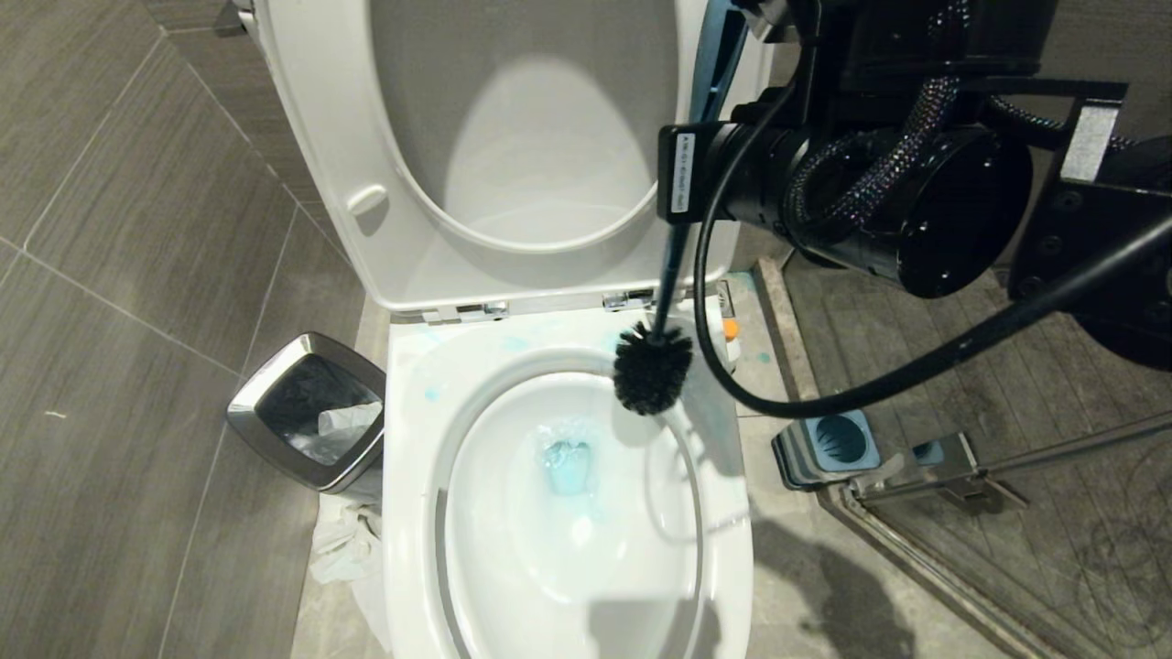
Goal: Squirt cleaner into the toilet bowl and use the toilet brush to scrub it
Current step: Scrub the toilet bowl
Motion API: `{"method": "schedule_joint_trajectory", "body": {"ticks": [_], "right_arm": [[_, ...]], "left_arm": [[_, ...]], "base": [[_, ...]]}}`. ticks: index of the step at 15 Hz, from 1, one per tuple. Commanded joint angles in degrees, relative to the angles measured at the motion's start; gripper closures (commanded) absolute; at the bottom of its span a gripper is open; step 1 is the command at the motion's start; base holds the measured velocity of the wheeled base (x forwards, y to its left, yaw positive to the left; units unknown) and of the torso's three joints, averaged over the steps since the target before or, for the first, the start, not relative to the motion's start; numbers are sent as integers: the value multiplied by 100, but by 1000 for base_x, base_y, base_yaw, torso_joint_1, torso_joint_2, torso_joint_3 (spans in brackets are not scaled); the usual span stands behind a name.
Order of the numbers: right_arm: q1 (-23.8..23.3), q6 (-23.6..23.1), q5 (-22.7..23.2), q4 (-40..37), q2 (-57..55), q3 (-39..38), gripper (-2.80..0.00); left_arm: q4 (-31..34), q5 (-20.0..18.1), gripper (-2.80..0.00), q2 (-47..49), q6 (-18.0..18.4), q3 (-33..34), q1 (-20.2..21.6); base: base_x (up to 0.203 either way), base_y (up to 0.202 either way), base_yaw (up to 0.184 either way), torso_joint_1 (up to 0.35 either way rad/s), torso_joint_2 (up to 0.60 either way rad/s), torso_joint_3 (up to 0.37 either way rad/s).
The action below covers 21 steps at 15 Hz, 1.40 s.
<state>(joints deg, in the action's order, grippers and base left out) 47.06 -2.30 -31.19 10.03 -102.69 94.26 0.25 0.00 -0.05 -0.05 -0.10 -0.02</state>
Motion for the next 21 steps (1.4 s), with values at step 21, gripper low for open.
{"method": "schedule_joint_trajectory", "body": {"ticks": [21], "right_arm": [[285, -469, 123, 46, -399, 219, 0]], "left_arm": [[1, 0, 0, 5, -3, 1, -6]], "base": [[0, 0, 0, 0, 0, 0]]}}
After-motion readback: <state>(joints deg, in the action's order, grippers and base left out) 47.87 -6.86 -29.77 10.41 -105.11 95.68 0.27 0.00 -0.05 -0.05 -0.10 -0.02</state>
